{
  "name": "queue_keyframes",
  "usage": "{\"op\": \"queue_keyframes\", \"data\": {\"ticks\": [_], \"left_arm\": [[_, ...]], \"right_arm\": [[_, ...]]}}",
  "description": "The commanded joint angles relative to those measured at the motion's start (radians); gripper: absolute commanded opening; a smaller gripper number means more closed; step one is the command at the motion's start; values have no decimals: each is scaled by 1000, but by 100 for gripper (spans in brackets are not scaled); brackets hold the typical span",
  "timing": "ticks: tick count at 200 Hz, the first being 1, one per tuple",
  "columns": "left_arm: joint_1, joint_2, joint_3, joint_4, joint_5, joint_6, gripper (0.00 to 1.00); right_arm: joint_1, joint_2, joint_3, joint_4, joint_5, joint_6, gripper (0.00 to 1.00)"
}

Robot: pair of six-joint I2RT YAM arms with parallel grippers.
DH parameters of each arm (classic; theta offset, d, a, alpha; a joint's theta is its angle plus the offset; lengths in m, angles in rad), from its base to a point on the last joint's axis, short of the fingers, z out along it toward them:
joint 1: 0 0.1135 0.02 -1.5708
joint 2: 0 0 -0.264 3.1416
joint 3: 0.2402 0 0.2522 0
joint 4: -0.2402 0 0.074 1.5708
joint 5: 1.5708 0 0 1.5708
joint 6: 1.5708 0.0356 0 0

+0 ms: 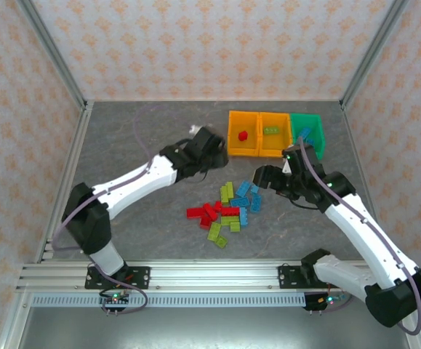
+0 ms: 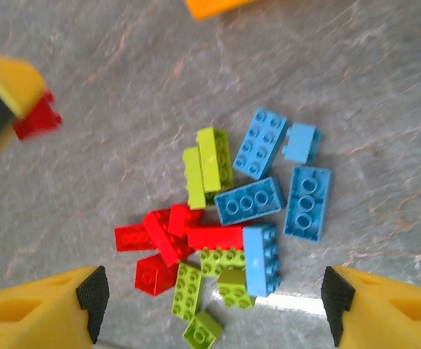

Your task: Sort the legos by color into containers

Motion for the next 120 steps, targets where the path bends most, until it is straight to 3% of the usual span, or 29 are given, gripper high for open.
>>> {"op": "queue_keyframes", "data": {"ticks": [1,29,71,91,120], "left_arm": [[1,179,207,-14,-60,85,35],[5,451,569,-89,-151,150,35],[33,794,1061,-214,-202,188,38],[39,864,1131,-184,-198,248,43],[40,871,1132,-156,-178,267,61]], "right_arm": [[4,-30,-28,18,155,79,80],[4,-44,-29,0,157,84,81],[3,-82,-58,-32,204,71,82],[3,-91,-65,-31,198,69,82],[5,-91,-62,-43,202,63,82]]}}
